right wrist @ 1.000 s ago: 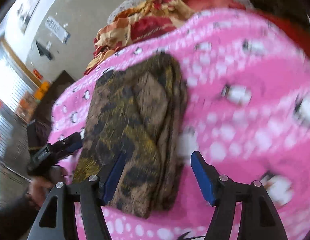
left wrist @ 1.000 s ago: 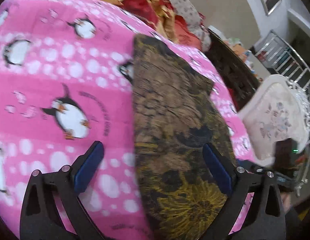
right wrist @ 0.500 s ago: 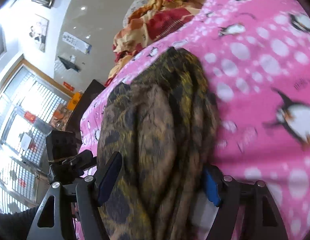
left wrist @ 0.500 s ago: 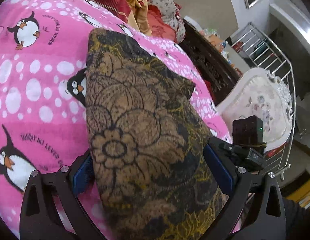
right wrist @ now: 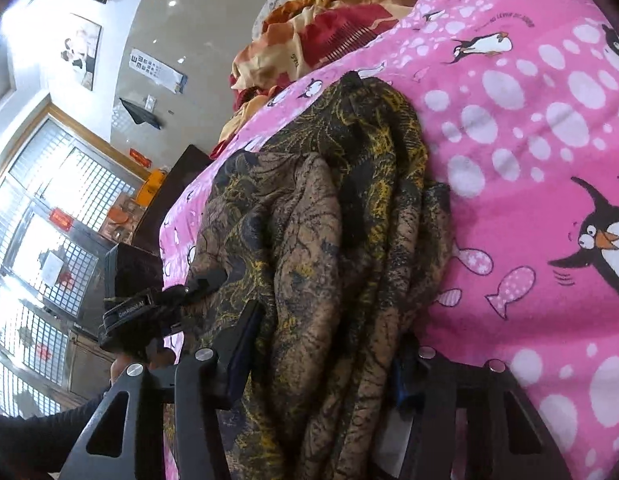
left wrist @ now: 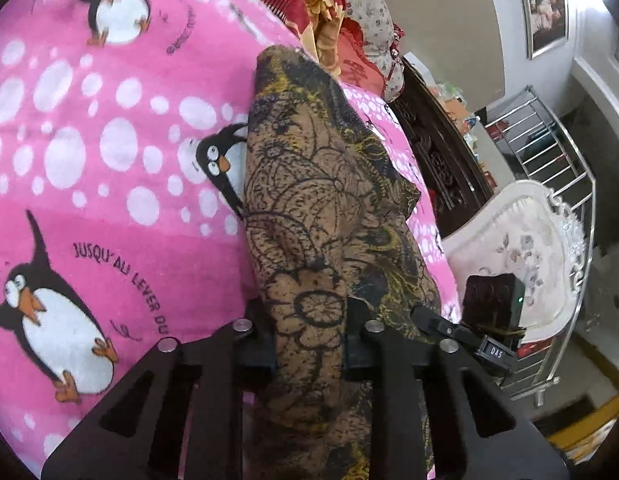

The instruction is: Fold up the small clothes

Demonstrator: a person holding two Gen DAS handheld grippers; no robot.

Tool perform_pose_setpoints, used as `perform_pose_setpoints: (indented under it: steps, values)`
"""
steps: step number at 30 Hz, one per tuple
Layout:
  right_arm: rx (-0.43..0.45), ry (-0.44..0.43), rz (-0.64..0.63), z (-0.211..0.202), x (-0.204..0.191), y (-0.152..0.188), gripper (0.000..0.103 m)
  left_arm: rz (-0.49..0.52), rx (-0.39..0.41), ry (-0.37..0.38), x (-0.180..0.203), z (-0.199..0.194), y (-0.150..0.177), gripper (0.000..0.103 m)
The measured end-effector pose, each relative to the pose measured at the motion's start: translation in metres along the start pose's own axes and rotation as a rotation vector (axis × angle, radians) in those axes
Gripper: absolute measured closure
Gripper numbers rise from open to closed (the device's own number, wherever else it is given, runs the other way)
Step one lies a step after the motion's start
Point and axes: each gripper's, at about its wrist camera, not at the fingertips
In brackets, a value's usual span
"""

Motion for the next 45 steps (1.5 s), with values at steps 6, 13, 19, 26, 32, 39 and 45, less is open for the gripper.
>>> perform_pose_setpoints:
  steps: [6,13,19,26,32,39,45]
  values:
    - [-0.012,0.012,0.081,0.012,-0.023,0.011,0.065,0.137,0.059,-0.040,0.025,-0.043,-0.021,0.088]
    - [-0.068,-0.129,0.159,0.088,-0.073,0.038,0.068,0.133,0.061,-0.167,-0.054,-0.103,-0.051,0.087]
    - [-0.053,-0.168,0.131,0.108,-0.085,0.046,0.068,0.038,0.059,-0.205,-0.085,-0.101,-0.036,0.056]
    - [-0.020,-0.029,0.093,0.041,-0.077,0.043,0.062,0.146,0.100,-0.296,-0.065,-0.126,-0.022,0.050]
    - [0.034,0.282,-0.205,-0.014,-0.083,0.067,0.064,0.221,0.240,-0.581,-0.070,-0.176,0.000,0.030]
    - [0.058,0.705,-0.451,0.021,-0.093,0.053,0.036,0.272,0.183,-0.792,-0.086,-0.151,0.013,0.016]
    - [0.015,0.695,-0.427,0.016,-0.094,0.054,0.033,0.254,0.140,-0.783,-0.070,-0.159,0.017,0.016]
Point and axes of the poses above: each gripper's, at about its wrist camera, not at the fingertips, and z roughly the way its jaws point, x to its right, y to its underside, and after that the axes turned 12 degrees about x, right-handed
